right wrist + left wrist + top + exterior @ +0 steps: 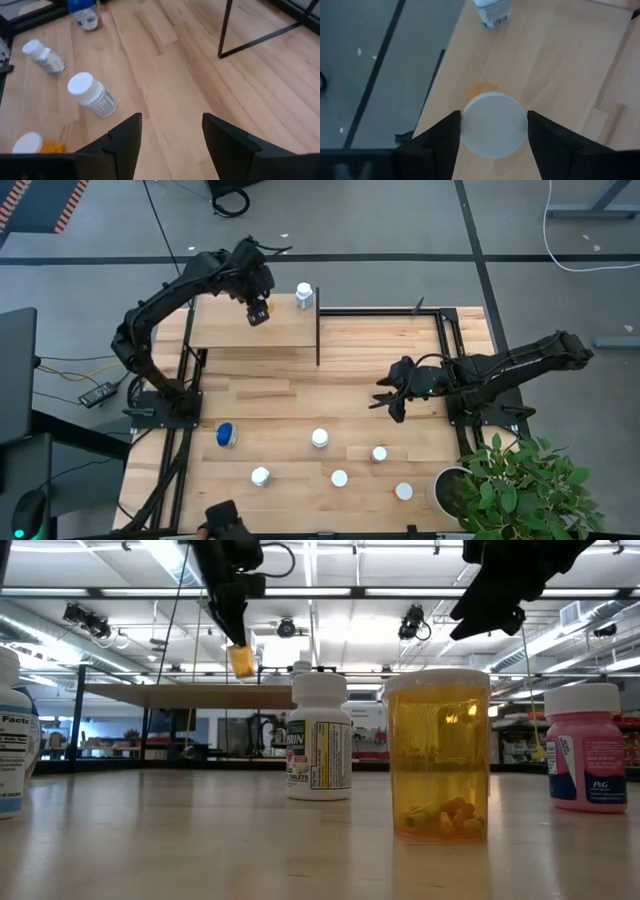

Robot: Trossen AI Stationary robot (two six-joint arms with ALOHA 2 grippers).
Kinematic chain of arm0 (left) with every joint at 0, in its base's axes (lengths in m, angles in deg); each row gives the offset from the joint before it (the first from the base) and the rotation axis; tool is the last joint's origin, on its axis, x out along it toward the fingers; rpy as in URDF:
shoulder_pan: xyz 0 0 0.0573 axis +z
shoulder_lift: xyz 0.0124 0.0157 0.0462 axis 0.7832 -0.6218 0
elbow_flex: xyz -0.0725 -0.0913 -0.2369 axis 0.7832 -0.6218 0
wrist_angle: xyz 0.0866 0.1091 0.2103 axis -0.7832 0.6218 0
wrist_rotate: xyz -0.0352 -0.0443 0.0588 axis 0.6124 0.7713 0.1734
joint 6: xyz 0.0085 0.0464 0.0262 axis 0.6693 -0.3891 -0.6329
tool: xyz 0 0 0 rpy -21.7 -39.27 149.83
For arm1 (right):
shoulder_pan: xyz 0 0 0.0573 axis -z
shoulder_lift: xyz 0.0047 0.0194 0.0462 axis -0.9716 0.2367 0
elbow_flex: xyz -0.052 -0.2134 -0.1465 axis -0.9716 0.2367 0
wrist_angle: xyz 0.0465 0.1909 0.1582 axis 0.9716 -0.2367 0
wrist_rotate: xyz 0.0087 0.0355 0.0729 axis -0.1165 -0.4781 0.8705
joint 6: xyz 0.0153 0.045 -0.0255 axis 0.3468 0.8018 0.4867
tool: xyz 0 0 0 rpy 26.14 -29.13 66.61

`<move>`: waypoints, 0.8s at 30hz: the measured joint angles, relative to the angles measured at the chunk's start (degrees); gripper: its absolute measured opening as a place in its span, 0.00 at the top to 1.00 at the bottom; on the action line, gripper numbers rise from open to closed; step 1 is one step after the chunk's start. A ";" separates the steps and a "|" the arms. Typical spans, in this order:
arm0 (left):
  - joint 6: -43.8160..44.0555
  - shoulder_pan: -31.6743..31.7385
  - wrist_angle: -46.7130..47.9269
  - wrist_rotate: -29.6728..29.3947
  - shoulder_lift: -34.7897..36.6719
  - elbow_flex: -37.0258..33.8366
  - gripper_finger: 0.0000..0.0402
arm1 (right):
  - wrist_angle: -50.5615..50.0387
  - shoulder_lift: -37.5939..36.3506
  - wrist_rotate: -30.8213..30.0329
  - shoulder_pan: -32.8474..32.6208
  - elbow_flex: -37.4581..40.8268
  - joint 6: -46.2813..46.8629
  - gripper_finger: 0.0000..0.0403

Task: Pick and place medicine bottles onto shelf by color
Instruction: Put the left orange pill bottle on the shelf

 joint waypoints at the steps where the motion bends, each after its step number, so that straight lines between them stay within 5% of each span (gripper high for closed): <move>1: 0.00 0.02 0.94 -0.02 -0.88 0.99 0.46 | 0.02 0.00 0.00 0.46 -0.22 -0.01 0.46; 14: 0.13 1.33 20.83 -0.30 -20.20 32.51 0.46 | -0.25 -0.02 1.90 6.74 -1.36 -0.60 0.46; 24: 2.73 0.48 22.77 -0.23 -24.09 34.93 0.45 | -0.28 0.00 2.58 6.82 -1.38 -1.05 0.46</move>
